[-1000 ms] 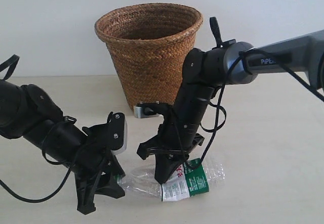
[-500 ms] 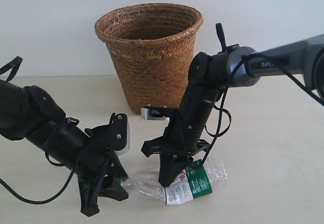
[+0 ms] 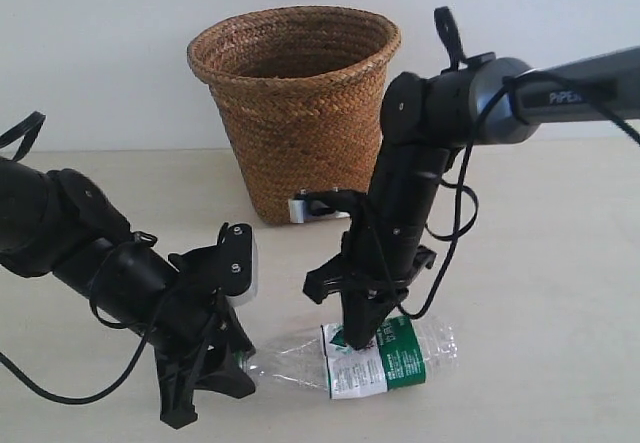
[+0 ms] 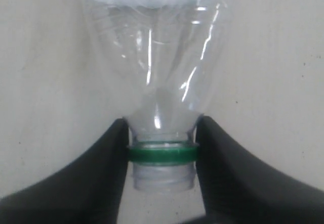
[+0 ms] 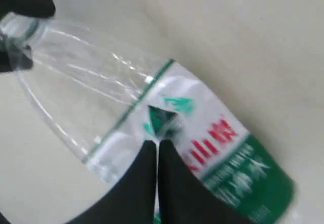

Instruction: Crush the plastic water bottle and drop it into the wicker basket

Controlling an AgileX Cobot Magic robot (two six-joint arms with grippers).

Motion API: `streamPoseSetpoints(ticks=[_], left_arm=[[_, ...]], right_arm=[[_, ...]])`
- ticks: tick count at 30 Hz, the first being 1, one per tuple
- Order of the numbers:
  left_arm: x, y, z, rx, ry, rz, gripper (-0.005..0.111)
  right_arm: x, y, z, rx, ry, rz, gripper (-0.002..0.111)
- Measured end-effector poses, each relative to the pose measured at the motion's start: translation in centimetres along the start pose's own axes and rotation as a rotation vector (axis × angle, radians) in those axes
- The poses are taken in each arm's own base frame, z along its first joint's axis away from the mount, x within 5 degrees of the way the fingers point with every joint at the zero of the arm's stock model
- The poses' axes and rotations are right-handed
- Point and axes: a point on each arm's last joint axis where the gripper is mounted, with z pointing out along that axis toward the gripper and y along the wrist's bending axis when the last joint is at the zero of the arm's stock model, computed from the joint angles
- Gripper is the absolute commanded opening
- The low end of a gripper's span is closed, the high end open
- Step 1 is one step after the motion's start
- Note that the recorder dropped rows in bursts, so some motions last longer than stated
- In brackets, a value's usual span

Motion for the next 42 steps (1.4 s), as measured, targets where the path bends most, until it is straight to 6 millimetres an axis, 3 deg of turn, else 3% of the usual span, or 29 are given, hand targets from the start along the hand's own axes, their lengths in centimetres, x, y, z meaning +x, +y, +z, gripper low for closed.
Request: streamPoseSetpoints(ticks=[7, 11, 23, 42], left_arm=[[0.1, 0.0, 0.0, 0.002, 0.01, 0.015, 0.005], [0.1, 0.0, 0.0, 0.003, 0.012, 0.017, 0.005], [0.1, 0.0, 0.0, 0.004, 0.012, 0.018, 0.005], [0.1, -0.1, -0.1, 0.006, 0.014, 0.023, 0.005]], right_arm=[[1.3, 1.3, -5.2, 0.102, -0.09, -0.088, 0.0], [1.6, 1.7, -6.2, 0.118, -0.107, -0.108, 0.0], [3.4, 0.6, -3.3, 0.126, 0.022, -0.096, 0.0], [2.4, -1.8, 2.4, 0.058, 0.131, -0.034, 0.0]])
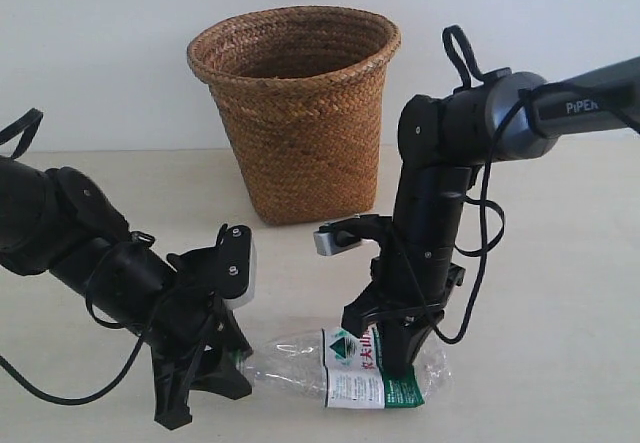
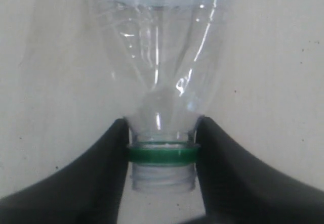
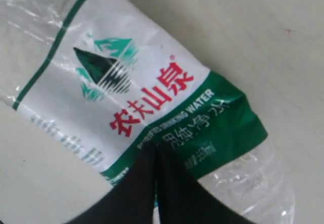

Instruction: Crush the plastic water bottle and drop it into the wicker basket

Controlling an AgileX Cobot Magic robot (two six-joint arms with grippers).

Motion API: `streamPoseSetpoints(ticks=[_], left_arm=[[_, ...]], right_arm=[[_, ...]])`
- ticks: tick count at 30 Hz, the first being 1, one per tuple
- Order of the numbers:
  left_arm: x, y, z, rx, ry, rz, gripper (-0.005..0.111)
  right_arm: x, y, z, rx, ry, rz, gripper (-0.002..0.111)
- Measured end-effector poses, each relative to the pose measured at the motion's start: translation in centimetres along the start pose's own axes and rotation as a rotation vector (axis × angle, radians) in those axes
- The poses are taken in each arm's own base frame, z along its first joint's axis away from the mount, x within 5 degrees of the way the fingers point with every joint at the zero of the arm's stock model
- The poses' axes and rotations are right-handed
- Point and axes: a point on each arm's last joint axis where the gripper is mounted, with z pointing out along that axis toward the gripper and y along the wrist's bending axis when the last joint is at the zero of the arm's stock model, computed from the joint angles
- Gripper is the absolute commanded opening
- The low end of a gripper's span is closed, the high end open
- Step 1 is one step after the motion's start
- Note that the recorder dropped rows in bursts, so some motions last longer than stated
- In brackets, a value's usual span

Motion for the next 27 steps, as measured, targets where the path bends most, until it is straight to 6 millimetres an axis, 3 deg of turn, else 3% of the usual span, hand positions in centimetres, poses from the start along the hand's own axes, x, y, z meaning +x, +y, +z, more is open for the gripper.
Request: streamPoseSetpoints(ticks=[8, 14, 19, 27], left_arm=[[-0.1, 0.0, -0.1, -0.001, -0.002, 0.002, 0.005], [-0.1, 0.0, -0.2, -0.001, -0.004, 0.003, 0.005], [-0.1, 0.0, -0.1, -0.003, -0.002, 0.002, 0.005], [-0.1, 0.0, -0.1, -0.005, -0.001, 0.004, 0.005]], right_arm=[[-0.3, -0.3, 1.0, -0.014, 0.018, 0.014, 0.0], [-0.4, -0.1, 0.1, -0.013, 0.007, 0.026, 0.0], [-0.3, 0.6, -2.0, 0.01, -0.04, 0.007, 0.0], [1.2, 3.0, -8.2, 0.078, -0.213, -0.093, 0.0]])
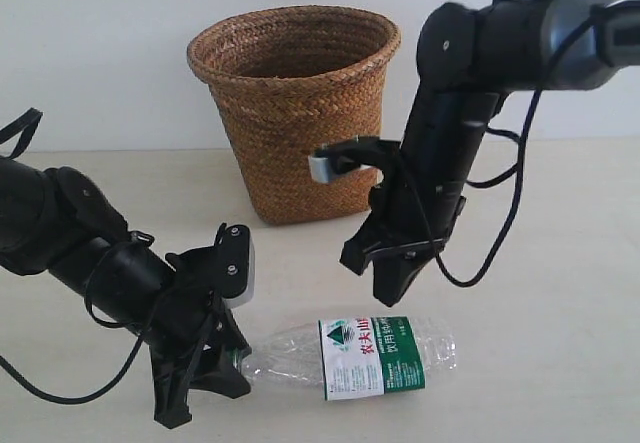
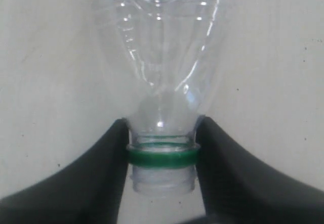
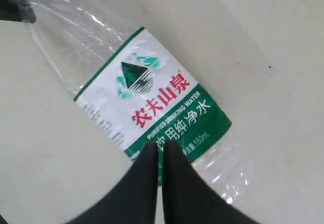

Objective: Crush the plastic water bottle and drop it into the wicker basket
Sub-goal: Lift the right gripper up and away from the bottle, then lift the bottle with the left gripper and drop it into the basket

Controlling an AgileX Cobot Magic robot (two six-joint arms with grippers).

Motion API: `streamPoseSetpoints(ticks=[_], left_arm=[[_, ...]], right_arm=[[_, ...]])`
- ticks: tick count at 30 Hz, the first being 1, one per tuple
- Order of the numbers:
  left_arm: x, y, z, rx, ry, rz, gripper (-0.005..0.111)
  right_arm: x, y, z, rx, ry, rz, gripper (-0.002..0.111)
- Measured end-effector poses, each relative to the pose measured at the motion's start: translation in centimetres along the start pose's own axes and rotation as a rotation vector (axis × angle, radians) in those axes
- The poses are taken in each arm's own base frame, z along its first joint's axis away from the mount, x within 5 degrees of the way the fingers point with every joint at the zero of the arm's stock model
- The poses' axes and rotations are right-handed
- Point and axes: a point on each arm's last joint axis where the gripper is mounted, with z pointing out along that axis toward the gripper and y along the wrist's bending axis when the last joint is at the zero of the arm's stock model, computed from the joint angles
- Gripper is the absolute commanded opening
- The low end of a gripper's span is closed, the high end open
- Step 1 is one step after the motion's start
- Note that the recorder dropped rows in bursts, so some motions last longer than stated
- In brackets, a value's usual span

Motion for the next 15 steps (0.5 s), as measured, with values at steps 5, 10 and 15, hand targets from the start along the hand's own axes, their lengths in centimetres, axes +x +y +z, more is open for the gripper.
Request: streamPoseSetpoints(ticks=[5, 10, 15], left_arm=[[0.0, 0.0, 0.0, 0.0, 0.0, 0.0, 0.005], [0.0, 0.0, 0.0, 0.002, 0.0, 0.0, 0.005], [-0.9, -0.3, -1.4, -0.007, -0.03, 0.025, 0.005]], right_arm=[[0.6, 1.3, -3.7, 0.047, -0.08, -0.064, 0.0], [1.8, 1.7, -6.1, 0.161, -0.147, -0.102, 0.0], [4.9, -0.9, -6.9, 0.238, -0.215, 0.006, 0.0]])
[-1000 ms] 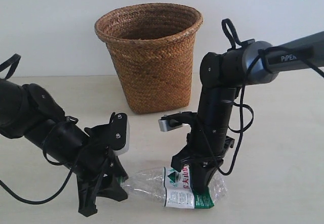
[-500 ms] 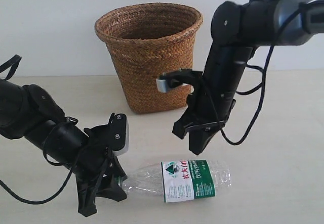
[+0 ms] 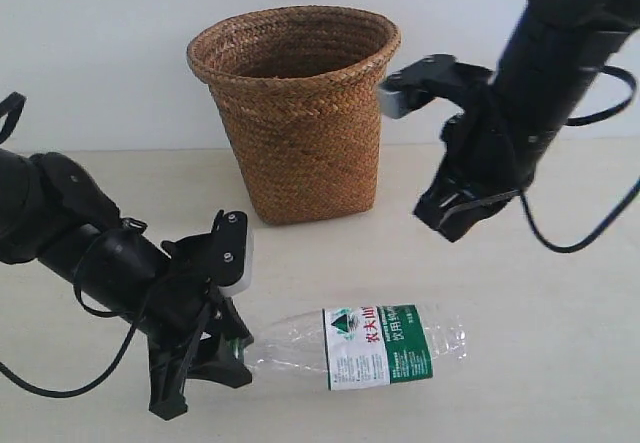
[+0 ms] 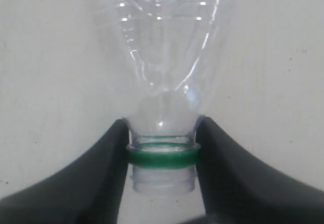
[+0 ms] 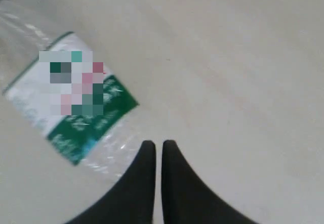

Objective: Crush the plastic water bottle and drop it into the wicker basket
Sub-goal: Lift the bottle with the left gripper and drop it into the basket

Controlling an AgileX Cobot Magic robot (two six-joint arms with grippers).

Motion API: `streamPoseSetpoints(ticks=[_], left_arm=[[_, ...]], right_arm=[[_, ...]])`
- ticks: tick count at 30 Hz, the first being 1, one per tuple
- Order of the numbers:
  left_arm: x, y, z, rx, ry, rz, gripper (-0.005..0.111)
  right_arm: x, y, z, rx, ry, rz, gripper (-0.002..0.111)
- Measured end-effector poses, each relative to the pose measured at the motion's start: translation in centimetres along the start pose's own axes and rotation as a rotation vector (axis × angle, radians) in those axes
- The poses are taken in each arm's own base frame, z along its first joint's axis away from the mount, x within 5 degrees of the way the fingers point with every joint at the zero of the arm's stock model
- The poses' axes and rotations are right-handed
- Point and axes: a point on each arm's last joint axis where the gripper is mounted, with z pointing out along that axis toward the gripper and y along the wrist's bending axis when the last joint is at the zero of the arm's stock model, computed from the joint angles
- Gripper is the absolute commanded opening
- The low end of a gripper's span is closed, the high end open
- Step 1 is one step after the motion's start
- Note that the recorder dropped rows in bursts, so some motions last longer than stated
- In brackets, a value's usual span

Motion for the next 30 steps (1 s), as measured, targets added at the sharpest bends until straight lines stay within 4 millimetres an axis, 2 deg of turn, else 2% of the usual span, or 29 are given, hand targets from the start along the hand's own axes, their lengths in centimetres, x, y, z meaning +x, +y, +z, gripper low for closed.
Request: streamPoseSetpoints(ticks=[4, 5, 8, 10, 12, 14, 15, 16, 18, 19, 20, 21, 23, 25, 27, 28, 30], left_arm=[[-1.4, -0.2, -1.7, 0.018, -0.048, 0.033, 0.005], [-2.4, 0.0, -2.5, 0.046, -0.079, 0.042, 0.005], [-3.8, 0.5, -3.6, 0.088, -0.11, 0.034, 0.005], [-5.5, 1.8, -5.2, 0.07, -0.119, 0.011, 0.005], [-7.2, 3.5, -7.2, -0.001, -0.124, 0.01, 0.005], [-9.0, 5.5, -9.8, -0.113, -0.166, 0.01, 0.005], [-9.8, 7.4, -11.9, -0.255, -0.209, -0.025, 0.007], [-10.2, 8.4, -13.0, -0.356, -0.24, -0.05, 0.016], [-11.0, 11.1, -16.3, -0.648, -0.332, -0.076, 0.063], [-11.3, 11.8, -16.9, -0.729, -0.346, -0.065, 0.087], [-11.4, 12.6, -17.3, -0.793, -0.362, -0.075, 0.099], [-11.3, 13.3, -17.1, -0.832, -0.37, -0.09, 0.104], [-11.0, 14.3, -16.1, -0.841, -0.363, -0.105, 0.105], [-10.8, 14.5, -15.6, -0.834, -0.354, -0.107, 0.101], [-11.0, 14.3, -16.0, -0.833, -0.358, -0.101, 0.081], [-11.1, 14.1, -16.2, -0.829, -0.361, -0.103, 0.061], [-11.4, 13.4, -17.1, -0.813, -0.36, -0.109, 0.037]], right_arm=[[3.8, -3.9, -0.5, 0.097, -0.063, 0.192, 0.0], [5.8, -5.3, -0.6, 0.134, -0.101, 0.283, 0.0], [8.0, -6.1, -0.1, 0.168, -0.137, 0.358, 0.0], [9.4, -6.4, 0.9, 0.202, -0.153, 0.364, 0.0], [10.0, -6.6, 1.5, 0.243, -0.178, 0.349, 0.0], [10.1, -6.8, 1.8, 0.279, -0.214, 0.342, 0.0], [10.1, -6.9, 1.8, 0.299, -0.233, 0.331, 0.0], [10.1, -7.0, 1.8, 0.308, -0.242, 0.329, 0.0], [10.0, -7.1, 1.7, 0.328, -0.264, 0.321, 0.0], [9.9, -7.2, 1.6, 0.336, -0.273, 0.32, 0.0], [9.9, -7.2, 1.6, 0.338, -0.278, 0.322, 0.0], [9.8, -7.3, 1.6, 0.34, -0.28, 0.321, 0.0], [9.8, -7.3, 1.6, 0.339, -0.281, 0.323, 0.0], [9.8, -7.2, 1.6, 0.337, -0.282, 0.327, 0.0], [9.8, -7.2, 1.6, 0.326, -0.293, 0.349, 0.0], [9.7, -7.2, 1.6, 0.322, -0.297, 0.357, 0.0], [9.7, -7.1, 1.6, 0.314, -0.309, 0.378, 0.0]])
